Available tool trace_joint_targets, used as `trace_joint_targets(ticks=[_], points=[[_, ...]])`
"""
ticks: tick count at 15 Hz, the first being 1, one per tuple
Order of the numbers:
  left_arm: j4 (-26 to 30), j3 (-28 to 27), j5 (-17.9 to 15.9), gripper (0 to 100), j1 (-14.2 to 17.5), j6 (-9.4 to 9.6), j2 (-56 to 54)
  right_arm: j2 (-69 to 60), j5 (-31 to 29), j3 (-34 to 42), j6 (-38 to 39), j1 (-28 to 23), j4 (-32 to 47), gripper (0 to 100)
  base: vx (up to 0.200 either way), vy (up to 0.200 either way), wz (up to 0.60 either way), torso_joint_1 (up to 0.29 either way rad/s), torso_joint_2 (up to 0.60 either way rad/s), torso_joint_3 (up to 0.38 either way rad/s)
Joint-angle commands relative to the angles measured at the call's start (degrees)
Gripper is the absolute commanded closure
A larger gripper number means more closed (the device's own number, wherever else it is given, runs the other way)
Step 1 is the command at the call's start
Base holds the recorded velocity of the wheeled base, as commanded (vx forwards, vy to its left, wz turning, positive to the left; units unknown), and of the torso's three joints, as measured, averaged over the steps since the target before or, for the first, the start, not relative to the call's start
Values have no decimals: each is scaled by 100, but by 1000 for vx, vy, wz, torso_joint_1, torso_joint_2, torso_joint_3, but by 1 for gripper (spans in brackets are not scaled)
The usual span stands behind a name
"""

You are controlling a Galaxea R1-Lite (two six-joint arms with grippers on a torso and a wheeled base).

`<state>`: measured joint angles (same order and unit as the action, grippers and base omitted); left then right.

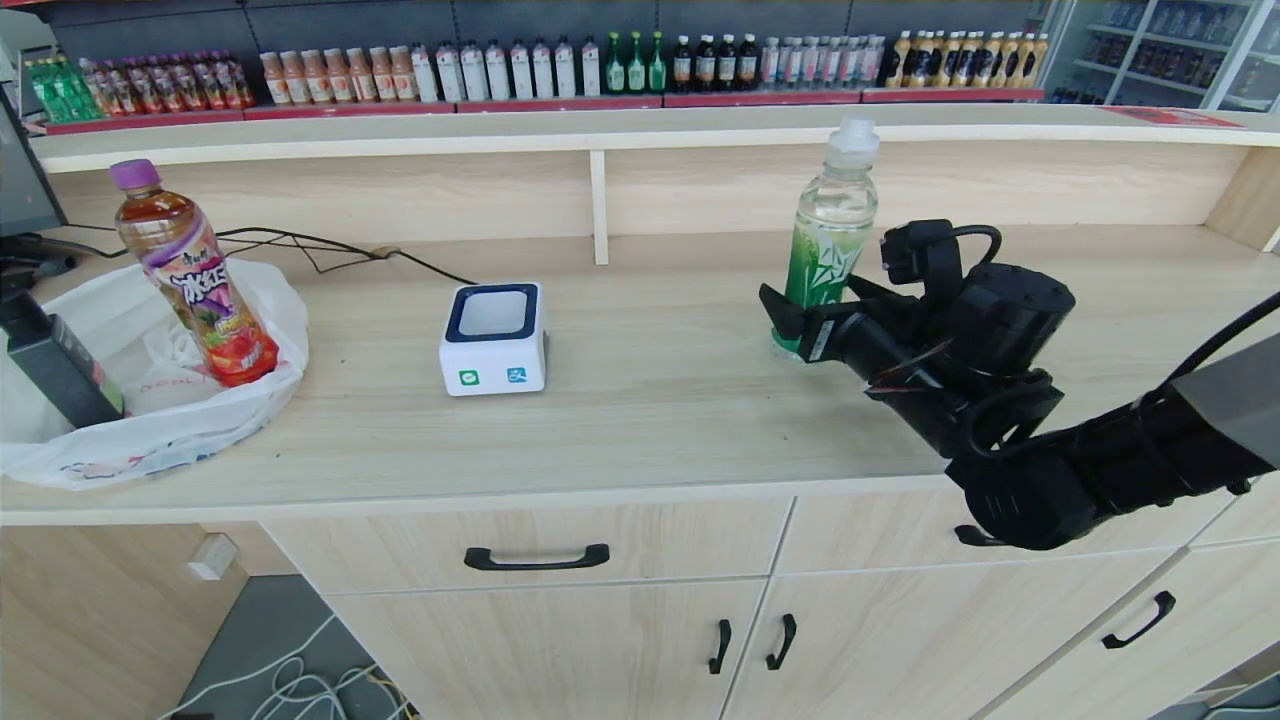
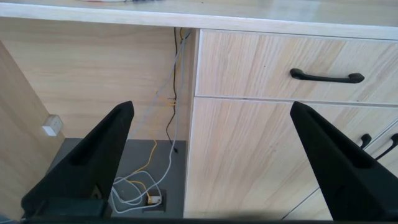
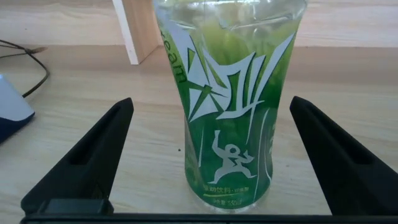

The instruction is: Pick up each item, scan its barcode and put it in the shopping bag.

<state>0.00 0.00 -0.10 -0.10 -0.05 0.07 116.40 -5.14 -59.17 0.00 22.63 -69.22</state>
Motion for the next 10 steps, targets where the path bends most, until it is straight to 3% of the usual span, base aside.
trace_joint_targets(ticks=[1,4,10], points=[[0,0,1,0,1,-4,1,261,5,-226,0,-4,5,0,0,0,0,0,0,0],[0,0,1,0,1,-4,1,516,5,-824,0,-4,172,0,0,0,0,0,0,0],[0,0,1,0,1,-4,1,463,-13,-1114,-9,-4,506,0,0,0,0,0,0,0]])
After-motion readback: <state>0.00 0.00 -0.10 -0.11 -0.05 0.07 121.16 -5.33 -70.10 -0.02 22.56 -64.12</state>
